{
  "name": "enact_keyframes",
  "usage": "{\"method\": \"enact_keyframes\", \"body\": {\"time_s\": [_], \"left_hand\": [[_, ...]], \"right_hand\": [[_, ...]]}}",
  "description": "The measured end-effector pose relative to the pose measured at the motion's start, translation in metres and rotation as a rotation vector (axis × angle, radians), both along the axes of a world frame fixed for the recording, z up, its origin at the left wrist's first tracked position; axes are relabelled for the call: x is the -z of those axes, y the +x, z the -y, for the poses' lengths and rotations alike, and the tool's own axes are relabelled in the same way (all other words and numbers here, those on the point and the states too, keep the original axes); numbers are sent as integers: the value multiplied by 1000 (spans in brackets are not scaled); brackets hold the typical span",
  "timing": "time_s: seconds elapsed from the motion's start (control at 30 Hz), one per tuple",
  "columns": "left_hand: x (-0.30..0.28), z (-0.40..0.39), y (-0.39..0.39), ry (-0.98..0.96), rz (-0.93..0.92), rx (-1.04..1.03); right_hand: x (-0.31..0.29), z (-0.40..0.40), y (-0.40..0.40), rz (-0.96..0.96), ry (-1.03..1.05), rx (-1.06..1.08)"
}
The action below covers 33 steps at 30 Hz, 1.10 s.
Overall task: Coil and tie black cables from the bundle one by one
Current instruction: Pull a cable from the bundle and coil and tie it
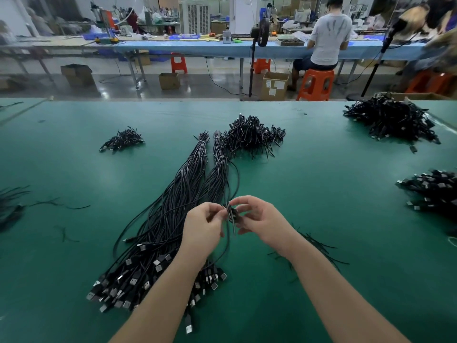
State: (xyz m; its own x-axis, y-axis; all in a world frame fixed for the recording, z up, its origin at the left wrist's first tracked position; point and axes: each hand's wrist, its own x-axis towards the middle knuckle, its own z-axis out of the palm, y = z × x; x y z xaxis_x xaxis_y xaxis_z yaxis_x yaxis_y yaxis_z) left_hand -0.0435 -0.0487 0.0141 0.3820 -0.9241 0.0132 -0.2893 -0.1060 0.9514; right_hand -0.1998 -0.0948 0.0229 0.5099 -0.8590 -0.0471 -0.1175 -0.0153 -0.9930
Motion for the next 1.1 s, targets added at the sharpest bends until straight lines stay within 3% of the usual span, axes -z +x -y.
{"method": "enact_keyframes", "body": {"time_s": [0.1,0.3,0.37,0.5,0.67,0.77,0.93,1.1], "left_hand": [[-1,-1,-3,72,-230,46],[-2,-3,-4,11,71,82],[-1,-5,-3,-29,176,117],[2,-8,-6,-130,417,186],[7,-8,-11,-262,658,194],[5,-5,-10,-189,463,120],[1,5,-4,131,-29,37],[-2,4,-6,236,-397,61]], "right_hand": [[7,0,0,-205,-321,89],[11,-2,0,-217,-291,129],[10,-1,0,-179,-201,123],[6,1,0,-11,226,110],[6,6,-4,118,573,57],[7,5,-7,138,476,39],[5,4,-16,-150,-68,-3],[9,1,-13,-158,-183,-25]]}}
